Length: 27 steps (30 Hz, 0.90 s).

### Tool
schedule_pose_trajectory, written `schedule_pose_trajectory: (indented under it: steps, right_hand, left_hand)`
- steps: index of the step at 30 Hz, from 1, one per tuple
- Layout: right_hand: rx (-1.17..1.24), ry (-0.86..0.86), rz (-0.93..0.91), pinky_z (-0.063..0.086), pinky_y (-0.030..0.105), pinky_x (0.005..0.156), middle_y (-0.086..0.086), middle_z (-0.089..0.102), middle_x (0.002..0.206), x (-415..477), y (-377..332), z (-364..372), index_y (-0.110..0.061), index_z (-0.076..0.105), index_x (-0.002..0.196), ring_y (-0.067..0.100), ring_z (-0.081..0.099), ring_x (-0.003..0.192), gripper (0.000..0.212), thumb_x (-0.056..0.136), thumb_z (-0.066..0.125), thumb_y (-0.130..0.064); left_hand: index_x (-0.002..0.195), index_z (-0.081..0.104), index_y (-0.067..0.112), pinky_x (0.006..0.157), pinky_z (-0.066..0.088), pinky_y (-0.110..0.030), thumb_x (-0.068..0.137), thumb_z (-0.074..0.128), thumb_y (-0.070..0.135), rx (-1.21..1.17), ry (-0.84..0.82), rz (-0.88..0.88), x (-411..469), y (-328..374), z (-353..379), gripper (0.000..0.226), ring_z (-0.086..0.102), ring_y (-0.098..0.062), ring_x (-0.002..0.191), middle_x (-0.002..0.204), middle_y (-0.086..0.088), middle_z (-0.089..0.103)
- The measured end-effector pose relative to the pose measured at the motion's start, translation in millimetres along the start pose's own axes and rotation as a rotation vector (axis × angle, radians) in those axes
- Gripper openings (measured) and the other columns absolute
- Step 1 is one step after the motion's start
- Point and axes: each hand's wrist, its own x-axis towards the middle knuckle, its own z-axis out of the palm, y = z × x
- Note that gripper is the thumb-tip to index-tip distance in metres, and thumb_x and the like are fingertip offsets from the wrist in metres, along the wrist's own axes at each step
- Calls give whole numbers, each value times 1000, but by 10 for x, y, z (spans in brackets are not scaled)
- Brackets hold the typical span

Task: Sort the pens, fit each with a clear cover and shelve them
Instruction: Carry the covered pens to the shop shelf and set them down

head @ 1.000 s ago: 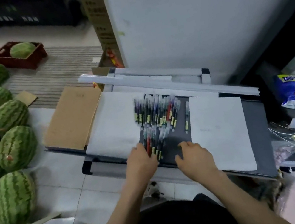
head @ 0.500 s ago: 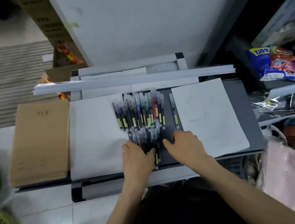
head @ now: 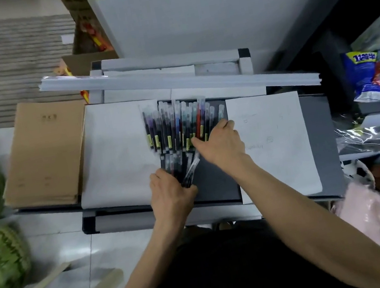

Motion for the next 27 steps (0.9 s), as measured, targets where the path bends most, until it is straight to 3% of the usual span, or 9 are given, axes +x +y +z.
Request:
schedule_pose_trajectory:
  steps: [8, 16, 19, 23, 27]
  right_hand:
    - [20, 44, 17, 50, 47, 91, 15, 42, 137, 171, -52, 37, 1, 33, 143, 38, 54, 121, 86, 88, 65, -57]
    - [-30, 20, 54, 52, 41, 88, 16, 59, 128, 289, -118, -62, -1, 40, 130, 36, 61, 119, 72, 81, 76, -39]
    - [-61, 21, 62, 46, 35, 79, 15, 63, 124, 289, -101, -73, 0, 43, 129, 34, 64, 116, 64, 81, 73, -30]
    - [-114, 13, 64, 48, 36, 77, 15, 64, 121, 267, -78, -59, 2, 45, 129, 34, 65, 113, 62, 81, 72, -24]
    - [-163, 46, 34, 48, 37, 78, 16, 62, 124, 248, -79, -22, 2, 45, 129, 35, 64, 115, 55, 90, 65, -30]
  left_hand:
    - [112, 43, 10, 75, 40, -35, 69, 74, 30, 56, 26, 33, 25, -73, 11, 57, 38, -20, 95, 105, 0, 39]
    - [107, 46, 8, 70, 41, -39, 75, 71, 27, 87, 20, 78, 79, -92, -29, 45, 46, -28, 90, 100, -3, 41]
    - [105, 45, 10, 67, 39, -39, 78, 69, 30, 119, 16, 82, 101, -108, -51, 42, 44, -26, 84, 99, -3, 43]
    - [101, 44, 11, 64, 39, -39, 81, 66, 31, 165, 23, 109, 139, -141, -73, 36, 45, -27, 78, 95, -4, 44]
    - [103, 45, 10, 64, 39, -38, 82, 66, 32, 160, 6, 128, 173, -154, -67, 37, 47, -27, 78, 97, -4, 44]
